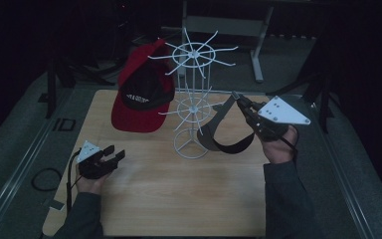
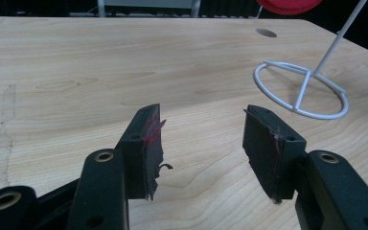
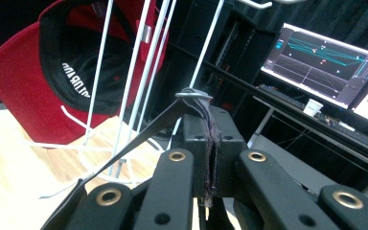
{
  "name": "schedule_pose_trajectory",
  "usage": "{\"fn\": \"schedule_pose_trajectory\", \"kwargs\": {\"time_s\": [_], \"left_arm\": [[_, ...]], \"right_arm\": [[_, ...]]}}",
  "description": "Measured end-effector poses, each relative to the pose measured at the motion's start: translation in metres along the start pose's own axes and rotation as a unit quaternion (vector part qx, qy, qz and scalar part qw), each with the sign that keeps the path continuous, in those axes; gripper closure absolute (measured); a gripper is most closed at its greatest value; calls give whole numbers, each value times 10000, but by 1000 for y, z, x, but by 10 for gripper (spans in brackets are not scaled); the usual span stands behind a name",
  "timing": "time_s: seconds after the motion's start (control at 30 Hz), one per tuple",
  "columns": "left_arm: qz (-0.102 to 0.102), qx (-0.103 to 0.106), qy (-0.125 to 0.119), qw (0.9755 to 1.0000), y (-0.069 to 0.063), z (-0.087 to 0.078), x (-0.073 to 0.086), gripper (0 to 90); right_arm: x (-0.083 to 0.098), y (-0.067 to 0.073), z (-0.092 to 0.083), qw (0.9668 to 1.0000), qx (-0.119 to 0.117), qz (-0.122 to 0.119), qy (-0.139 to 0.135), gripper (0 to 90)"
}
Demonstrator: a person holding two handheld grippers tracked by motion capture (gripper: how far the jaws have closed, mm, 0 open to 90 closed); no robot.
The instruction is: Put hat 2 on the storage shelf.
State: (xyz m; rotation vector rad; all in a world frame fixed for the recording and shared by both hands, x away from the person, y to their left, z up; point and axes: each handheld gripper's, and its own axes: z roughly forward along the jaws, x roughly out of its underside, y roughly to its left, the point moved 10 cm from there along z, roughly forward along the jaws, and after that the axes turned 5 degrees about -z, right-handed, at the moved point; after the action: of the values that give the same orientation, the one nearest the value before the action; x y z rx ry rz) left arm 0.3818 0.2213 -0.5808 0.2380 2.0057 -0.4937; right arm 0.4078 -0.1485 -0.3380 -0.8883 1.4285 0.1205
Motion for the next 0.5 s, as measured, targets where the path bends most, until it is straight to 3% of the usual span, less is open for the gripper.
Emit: {"fn": "schedule_pose_trajectory", "kwargs": {"time_s": [0.5], "left_arm": [[-21, 0, -2, 10000, 0, 0, 0, 485]], "right_arm": [[-21, -10, -1, 9999, 24, -56, -135, 876]]}}
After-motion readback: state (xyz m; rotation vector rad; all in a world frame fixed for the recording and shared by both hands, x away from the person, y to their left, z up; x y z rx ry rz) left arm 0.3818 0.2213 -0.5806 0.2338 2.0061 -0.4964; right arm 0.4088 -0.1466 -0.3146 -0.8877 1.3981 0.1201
